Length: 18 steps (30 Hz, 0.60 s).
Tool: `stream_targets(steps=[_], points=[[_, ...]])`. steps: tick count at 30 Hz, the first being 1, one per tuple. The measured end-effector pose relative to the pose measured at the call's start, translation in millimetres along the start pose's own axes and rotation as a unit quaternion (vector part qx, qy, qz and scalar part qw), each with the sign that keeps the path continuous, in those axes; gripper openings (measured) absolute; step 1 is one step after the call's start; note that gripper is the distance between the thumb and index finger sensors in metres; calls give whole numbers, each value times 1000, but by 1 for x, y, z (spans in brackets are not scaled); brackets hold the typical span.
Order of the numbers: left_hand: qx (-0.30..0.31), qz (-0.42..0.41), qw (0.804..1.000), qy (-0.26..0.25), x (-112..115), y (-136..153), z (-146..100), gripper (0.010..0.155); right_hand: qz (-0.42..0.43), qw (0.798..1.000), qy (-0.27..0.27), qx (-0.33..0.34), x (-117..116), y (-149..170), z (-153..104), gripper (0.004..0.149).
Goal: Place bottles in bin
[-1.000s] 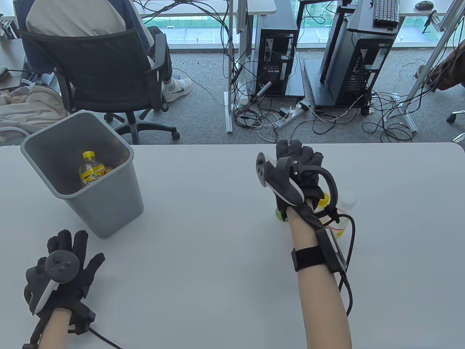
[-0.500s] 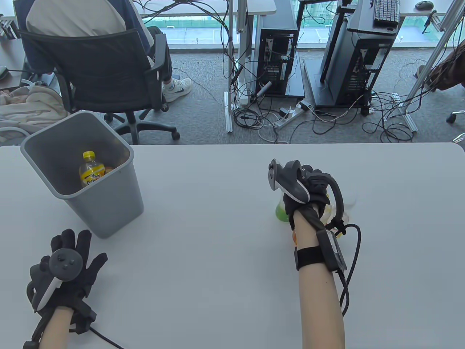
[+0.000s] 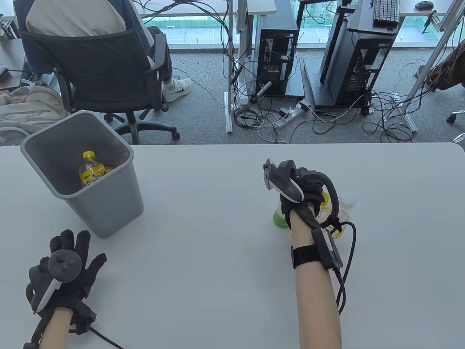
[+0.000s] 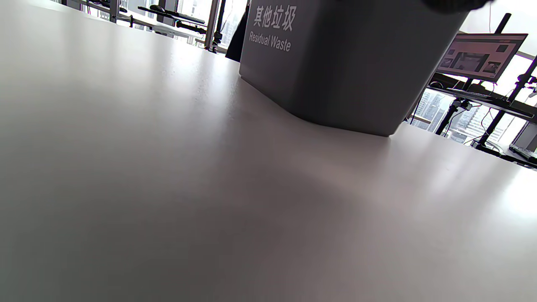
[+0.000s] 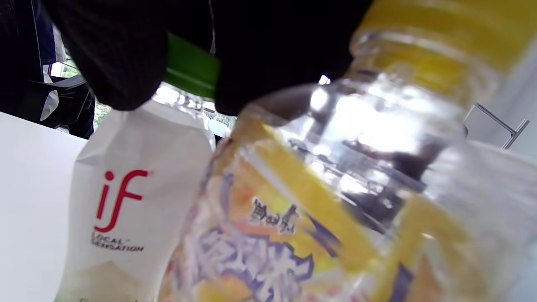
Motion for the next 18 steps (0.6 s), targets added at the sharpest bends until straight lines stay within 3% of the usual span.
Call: stream_targets(steps=[4, 9, 18], points=[[0, -2, 1000, -1, 0, 1, 0, 83, 10, 1000, -2, -5, 1, 4, 1, 59], [0, -5, 1000, -1, 0, 1, 0, 84, 49, 997, 52, -8, 25, 4, -2, 59], [-1, -4, 1000, -3, 0, 2, -1, 83, 201, 954, 220, 35, 118, -26, -35, 58]])
Point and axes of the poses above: the tracker on the back of each hand, its own y axis roughly to the little-finger side, its own z axis roughly from the wrist to the fingertips, x = y × z, the point moved 4 cm from there along z, roughly from the wrist to the fingertips, and after that the axes turned 3 degrees about x, right-handed, at the moved point
